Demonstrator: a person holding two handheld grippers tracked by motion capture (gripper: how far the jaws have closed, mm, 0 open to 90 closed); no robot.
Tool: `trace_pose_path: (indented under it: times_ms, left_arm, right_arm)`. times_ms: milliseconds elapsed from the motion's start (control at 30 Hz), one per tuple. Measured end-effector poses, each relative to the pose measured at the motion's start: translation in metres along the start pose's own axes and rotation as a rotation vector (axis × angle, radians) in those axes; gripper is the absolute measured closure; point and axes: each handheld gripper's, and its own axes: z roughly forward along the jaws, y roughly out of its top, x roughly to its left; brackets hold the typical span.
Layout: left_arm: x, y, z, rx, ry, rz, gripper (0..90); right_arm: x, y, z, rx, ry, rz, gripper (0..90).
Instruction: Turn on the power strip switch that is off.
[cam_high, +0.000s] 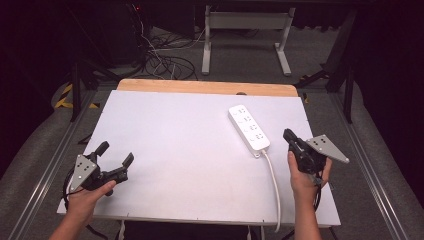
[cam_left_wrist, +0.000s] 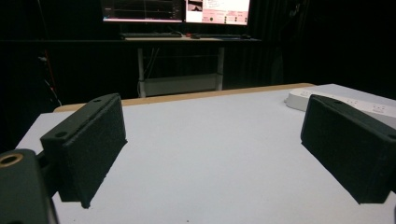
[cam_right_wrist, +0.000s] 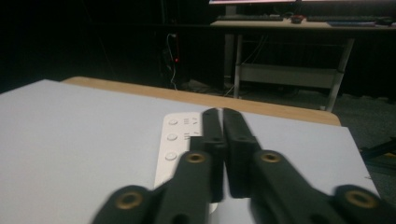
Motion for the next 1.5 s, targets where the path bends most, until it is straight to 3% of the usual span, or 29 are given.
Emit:
trace_pose_path:
  times_ms: [200, 367, 500, 600, 667, 700, 833, 1033, 1300, 1500]
  left_arm:
    - [-0.001, 0.0, 0.002, -0.001, -0.005, -0.004, 7.1]
    - [-0.001, 0.0, 0.003, 0.004, -0.006, 0.0, 7.2]
    - [-0.001, 0.0, 0.003, 0.005, -0.005, -0.001, 7.3]
    - [-0.001, 0.0, 0.003, 0.004, -0.005, -0.005, 7.4]
    - [-0.001, 0.0, 0.003, 0.004, -0.007, -0.007, 7.6]
    - [-0.001, 0.0, 0.003, 0.005, -0.008, -0.006, 7.9]
    - [-0.001, 0.0, 0.003, 0.006, -0.01, -0.001, 8.1]
    - [-0.001, 0.0, 0.003, 0.004, -0.006, -0.005, 8.1]
    - [-0.001, 0.0, 0.003, 0.003, -0.002, -0.006, 6.8]
    - [0.0, 0.0, 0.003, -0.001, -0.002, -0.009, 3.7]
  right_arm:
    - [-0.002, -0.001, -0.007, -0.016, -0.007, -0.01, 79.6]
    - [-0.002, -0.004, -0.005, -0.004, -0.011, -0.029, 68.2]
    - [-0.001, -0.005, -0.002, -0.009, -0.007, -0.03, 43.5]
    - [0.0, -0.004, 0.004, -0.004, -0.021, -0.061, 17.0]
    - [-0.002, -0.005, 0.007, 0.012, 0.01, -0.057, 13.7]
    - [-0.001, -0.006, 0.009, 0.022, 0.002, -0.059, 11.4]
    - [0.0, -0.01, 0.015, 0.03, -0.031, -0.053, 7.9]
    - [0.002, -0.015, 0.016, 0.044, -0.026, -0.049, 10.7]
    - [0.002, -0.021, 0.021, 0.097, 0.04, -0.023, 6.2]
    - [0.004, -0.022, 0.023, 0.085, 0.03, -0.025, 4.0]
